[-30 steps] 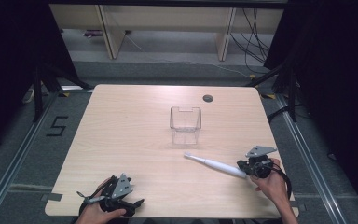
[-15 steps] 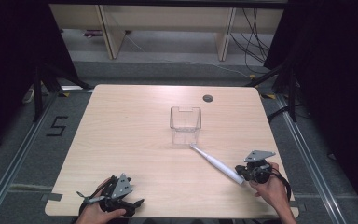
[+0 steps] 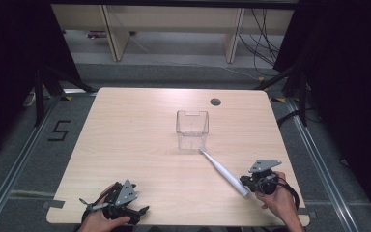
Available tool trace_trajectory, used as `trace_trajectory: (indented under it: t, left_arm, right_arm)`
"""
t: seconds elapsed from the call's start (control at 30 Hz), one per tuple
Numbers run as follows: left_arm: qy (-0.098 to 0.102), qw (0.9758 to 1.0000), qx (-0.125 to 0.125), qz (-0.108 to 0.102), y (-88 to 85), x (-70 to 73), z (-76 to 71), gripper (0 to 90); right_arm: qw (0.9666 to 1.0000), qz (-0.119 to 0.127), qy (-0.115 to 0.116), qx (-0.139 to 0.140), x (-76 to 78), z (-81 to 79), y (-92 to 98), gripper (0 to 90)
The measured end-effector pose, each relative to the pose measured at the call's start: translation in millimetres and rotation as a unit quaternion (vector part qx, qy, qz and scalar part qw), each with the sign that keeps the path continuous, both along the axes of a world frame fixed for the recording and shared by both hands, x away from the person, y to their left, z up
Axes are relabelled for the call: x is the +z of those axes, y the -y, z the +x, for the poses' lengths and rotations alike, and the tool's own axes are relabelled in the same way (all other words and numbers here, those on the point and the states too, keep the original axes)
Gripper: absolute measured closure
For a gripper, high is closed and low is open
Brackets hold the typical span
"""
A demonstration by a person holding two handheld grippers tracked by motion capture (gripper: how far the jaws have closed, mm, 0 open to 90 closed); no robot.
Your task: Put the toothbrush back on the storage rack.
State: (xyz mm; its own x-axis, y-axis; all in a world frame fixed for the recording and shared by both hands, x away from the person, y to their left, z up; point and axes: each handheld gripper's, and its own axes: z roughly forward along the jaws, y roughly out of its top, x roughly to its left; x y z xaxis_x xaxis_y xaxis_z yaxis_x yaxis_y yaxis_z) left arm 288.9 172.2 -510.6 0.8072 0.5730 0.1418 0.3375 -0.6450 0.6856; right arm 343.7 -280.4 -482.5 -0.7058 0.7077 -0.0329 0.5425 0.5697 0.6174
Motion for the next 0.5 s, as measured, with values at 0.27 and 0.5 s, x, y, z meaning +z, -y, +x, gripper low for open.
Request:
trace_trajectory:
  t: [0.27, 0.5]
  left_arm:
    - [0.0, 1.0, 0.0, 0.0, 0.0, 0.0, 0.0, 15.1]
    - [0.003, 1.0, -0.001, 0.006, -0.5, 0.2, 0.7, 15.1]
  right_arm:
    - [0.9997, -0.008, -0.006, 0.021, 1.2, -5.1, -6.1, 85.0]
    - [0.9997, -0.003, -0.007, 0.024, -0.1, -11.0, -12.7, 84.1]
